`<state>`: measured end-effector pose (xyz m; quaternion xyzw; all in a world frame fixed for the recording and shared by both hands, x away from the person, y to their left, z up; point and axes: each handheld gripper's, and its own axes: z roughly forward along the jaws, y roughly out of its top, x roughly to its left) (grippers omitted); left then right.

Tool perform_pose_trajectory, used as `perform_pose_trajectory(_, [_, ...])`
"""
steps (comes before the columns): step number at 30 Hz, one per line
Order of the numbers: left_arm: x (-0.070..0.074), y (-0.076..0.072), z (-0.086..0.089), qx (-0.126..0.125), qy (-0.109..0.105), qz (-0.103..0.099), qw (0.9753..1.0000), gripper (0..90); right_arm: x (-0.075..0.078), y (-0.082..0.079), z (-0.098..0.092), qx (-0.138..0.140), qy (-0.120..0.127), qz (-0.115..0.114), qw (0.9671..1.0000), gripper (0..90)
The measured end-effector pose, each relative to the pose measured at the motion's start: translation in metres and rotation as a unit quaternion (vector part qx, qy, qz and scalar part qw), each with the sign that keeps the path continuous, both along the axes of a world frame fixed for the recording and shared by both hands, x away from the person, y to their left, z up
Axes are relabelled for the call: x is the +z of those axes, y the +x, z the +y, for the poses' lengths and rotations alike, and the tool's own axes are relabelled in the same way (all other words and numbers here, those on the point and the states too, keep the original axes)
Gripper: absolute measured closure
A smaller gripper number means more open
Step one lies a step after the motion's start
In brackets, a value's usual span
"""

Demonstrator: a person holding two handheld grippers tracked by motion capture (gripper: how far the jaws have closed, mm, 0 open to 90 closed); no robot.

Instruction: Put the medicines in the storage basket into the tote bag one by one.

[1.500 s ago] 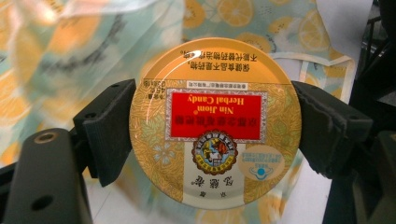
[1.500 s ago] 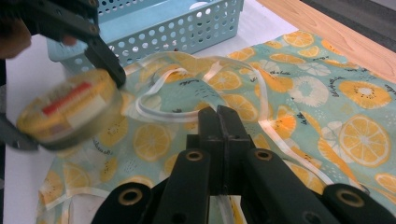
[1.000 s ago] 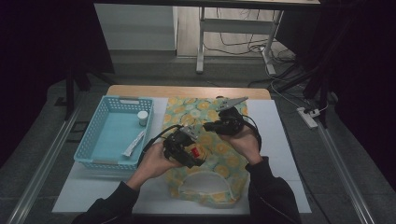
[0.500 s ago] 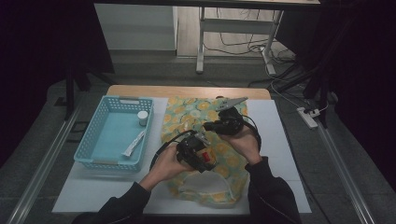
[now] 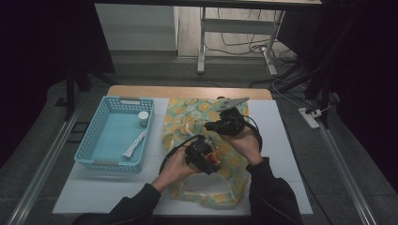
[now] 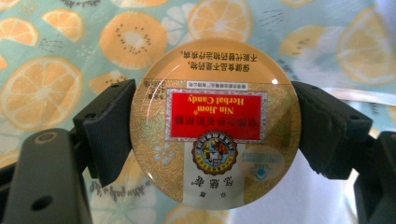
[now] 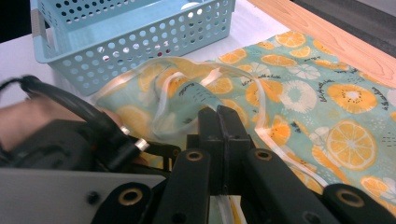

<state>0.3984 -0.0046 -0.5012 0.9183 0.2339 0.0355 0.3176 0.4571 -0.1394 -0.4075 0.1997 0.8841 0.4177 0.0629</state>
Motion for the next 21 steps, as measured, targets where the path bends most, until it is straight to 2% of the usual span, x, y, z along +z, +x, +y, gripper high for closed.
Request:
perform_pose_trajectory(6, [-0.010, 0.005, -0.002, 0.021, 0.003, -0.008, 0.9997, 20.2, -0.001, 0.000, 0.001, -0.001, -0.002, -0.002, 1.0000, 90.0])
perform_pose_trajectory(12, [-0.016, 0.011, -0.004, 0.032, 0.010, -0.014, 0.9993, 20.0, -0.001, 0.000, 0.001, -0.001, -0.004, -0.003, 1.0000, 90.0])
perform_pose_trajectory(15, [-0.018, 0.014, -0.004, 0.034, 0.020, -0.017, 0.9991, 19.8, -0.001, 0.000, 0.001, -0.002, -0.005, -0.004, 1.0000, 90.0])
perform_pose_trajectory(17, [-0.019, 0.014, -0.003, 0.035, 0.016, -0.017, 0.9991, 18.3, -0.002, 0.000, 0.001, -0.002, -0.005, -0.003, 1.0000, 90.0])
perform_pose_trajectory(19, [-0.019, 0.013, -0.004, 0.043, 0.004, -0.015, 0.9989, 12.3, -0.002, 0.000, 0.001, -0.002, -0.006, -0.003, 1.0000, 90.0])
perform_pose_trajectory(21, [-0.016, 0.011, -0.003, 0.040, 0.004, -0.017, 0.9991, 10.4, -0.002, 0.000, 0.001, -0.002, -0.005, -0.004, 1.0000, 90.0])
